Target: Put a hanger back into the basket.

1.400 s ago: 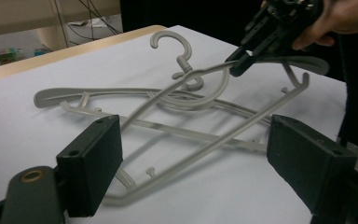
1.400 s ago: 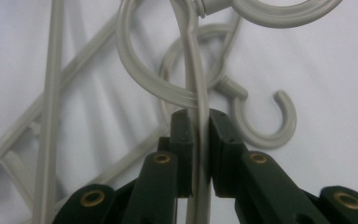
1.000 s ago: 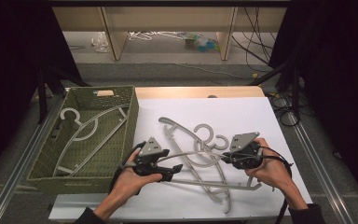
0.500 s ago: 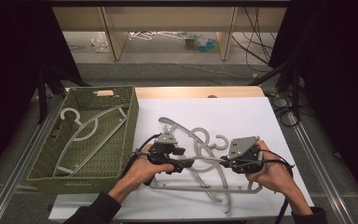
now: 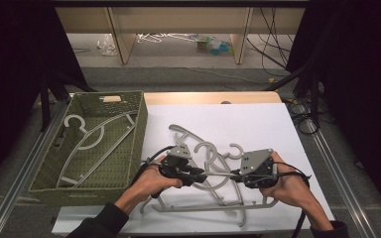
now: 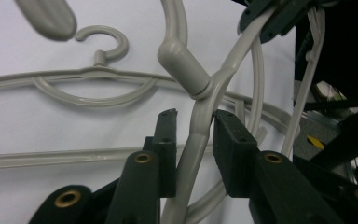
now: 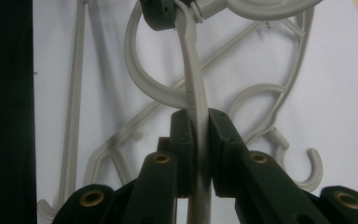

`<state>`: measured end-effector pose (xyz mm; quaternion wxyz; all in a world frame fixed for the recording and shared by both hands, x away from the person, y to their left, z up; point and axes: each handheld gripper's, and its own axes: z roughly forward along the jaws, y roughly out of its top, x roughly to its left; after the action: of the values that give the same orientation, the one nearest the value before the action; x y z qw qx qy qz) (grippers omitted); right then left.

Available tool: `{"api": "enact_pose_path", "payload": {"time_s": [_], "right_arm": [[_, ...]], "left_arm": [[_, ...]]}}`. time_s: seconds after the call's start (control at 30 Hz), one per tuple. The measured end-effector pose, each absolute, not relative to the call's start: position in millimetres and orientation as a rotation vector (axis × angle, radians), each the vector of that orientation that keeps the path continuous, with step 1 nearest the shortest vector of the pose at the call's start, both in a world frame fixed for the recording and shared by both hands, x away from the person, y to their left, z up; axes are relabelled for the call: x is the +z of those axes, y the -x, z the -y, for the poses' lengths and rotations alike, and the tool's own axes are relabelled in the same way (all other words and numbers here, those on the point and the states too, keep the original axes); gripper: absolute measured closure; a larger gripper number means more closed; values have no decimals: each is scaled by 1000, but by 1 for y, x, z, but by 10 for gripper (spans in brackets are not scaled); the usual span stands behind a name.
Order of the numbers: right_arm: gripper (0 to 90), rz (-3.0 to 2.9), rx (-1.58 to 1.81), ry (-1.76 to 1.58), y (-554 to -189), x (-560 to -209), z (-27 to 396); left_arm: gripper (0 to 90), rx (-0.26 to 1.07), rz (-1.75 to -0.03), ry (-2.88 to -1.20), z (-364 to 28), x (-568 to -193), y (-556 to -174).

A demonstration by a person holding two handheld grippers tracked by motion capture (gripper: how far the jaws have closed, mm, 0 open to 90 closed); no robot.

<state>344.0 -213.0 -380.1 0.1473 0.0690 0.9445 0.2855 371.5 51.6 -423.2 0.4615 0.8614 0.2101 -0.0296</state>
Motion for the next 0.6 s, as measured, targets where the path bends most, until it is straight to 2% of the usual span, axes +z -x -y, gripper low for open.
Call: {"api": "enact_pose_path", "payload": {"time_s": [0.1, 0.3, 0.37, 0.53, 0.6], "right_arm": [[801, -2711, 816, -150, -344, -380, 214], [742, -2697, 761, -136, -344, -377, 215], [614, -2685, 766, -200, -342, -374, 216], [407, -2521, 880, -452, -341, -351, 226], [394, -2503, 902, -481, -341, -348, 228]], "left_arm": [[763, -67, -439, -2131, -52, -421, -369], [806, -141, -497, -2101, -47, -420, -360], [806, -142, -539, -2099, -49, -420, -359], [805, -104, -630, -2077, -59, -414, -361], [805, -93, -653, -2060, -63, -411, -362]]}}
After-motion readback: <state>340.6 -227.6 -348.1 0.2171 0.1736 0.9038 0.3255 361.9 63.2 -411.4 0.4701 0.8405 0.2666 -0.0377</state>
